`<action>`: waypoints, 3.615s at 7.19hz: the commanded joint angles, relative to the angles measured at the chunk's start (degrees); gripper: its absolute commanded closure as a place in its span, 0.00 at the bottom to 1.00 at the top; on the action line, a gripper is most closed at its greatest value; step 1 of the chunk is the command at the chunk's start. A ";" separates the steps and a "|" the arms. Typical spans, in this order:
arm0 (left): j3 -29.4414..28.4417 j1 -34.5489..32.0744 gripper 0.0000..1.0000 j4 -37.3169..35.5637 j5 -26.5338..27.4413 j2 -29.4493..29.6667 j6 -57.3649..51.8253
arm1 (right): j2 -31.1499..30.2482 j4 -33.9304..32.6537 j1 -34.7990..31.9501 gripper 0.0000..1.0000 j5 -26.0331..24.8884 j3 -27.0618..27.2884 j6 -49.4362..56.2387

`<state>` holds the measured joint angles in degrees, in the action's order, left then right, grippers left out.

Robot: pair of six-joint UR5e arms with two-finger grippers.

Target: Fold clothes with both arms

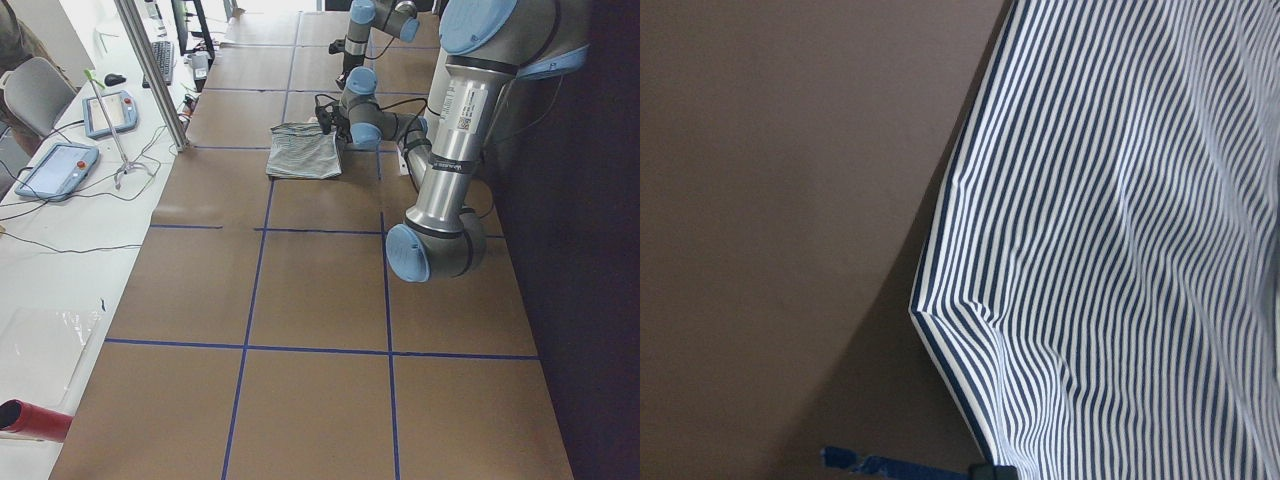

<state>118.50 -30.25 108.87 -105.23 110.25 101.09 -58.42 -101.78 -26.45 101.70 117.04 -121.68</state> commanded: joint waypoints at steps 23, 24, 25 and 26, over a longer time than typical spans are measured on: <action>-25.18 2.82 1.00 10.05 4.60 5.61 -18.12 | 11.93 26.28 -21.19 0.00 15.98 -37.07 21.83; -24.90 2.74 1.00 10.05 4.60 4.81 -18.20 | 11.75 26.37 -21.19 0.00 15.98 -36.97 21.83; -24.64 2.30 1.00 10.05 4.60 4.80 -18.21 | 11.83 26.28 -21.19 0.00 15.90 -36.88 21.83; -22.98 1.69 1.00 8.66 4.60 4.80 -18.21 | 11.75 26.37 -21.19 0.00 15.90 -36.88 21.83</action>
<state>94.01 -27.93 118.48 -100.63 115.11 82.90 -46.58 -75.46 -47.64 117.63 80.08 -99.84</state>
